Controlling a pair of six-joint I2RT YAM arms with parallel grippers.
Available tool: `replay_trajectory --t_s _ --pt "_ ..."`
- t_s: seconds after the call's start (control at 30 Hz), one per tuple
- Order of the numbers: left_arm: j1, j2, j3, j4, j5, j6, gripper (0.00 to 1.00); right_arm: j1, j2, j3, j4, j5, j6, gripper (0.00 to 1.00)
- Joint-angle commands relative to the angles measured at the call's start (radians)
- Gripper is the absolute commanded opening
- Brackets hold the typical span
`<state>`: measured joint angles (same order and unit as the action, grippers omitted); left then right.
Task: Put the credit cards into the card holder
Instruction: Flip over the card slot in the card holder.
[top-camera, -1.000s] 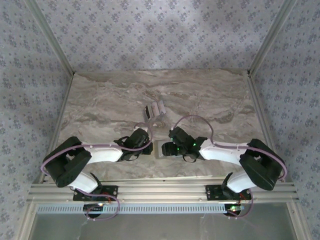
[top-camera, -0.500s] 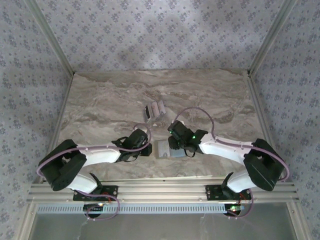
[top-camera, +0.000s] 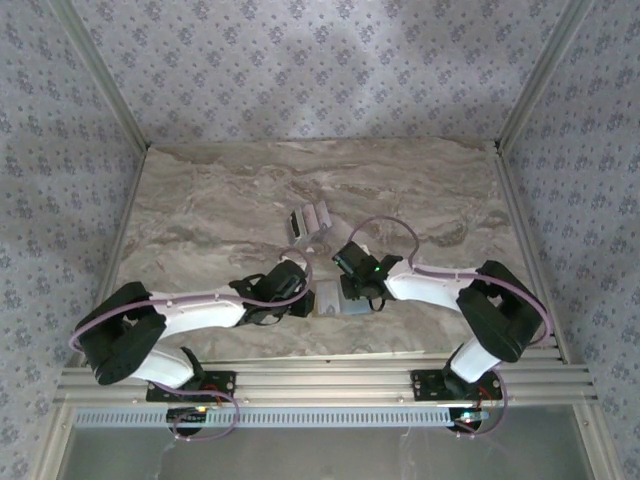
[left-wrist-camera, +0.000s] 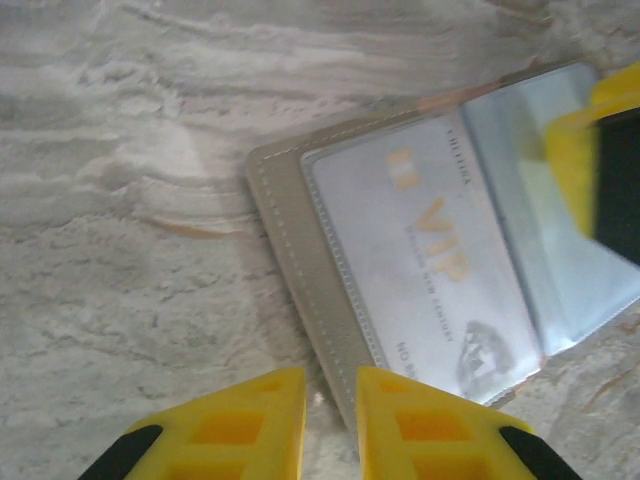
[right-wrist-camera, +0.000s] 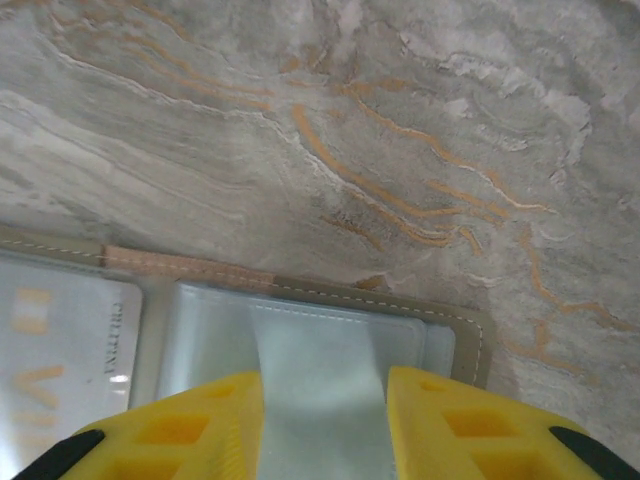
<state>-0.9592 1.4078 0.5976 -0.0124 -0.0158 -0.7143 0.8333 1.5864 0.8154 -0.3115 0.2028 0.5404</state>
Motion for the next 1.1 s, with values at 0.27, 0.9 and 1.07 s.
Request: replay_trajectory --t_s 0.27,0.9,1.07 --pt "-0.021 0.065 0.060 -0.017 0.000 0.035 0.22 0.011 0.038 -0.043 0.054 0.014 0.019 0.22" --pt "-0.031 0.190 0.001 0.087 0.006 -0.003 0.22 0.033 -0.126 -0.101 0.183 -0.181 0.011 0.00" --pt "-0.035 0.197 -0.004 0.103 0.010 -0.013 0.22 0.040 -0.100 -0.099 0.239 -0.247 0.016 0.00"
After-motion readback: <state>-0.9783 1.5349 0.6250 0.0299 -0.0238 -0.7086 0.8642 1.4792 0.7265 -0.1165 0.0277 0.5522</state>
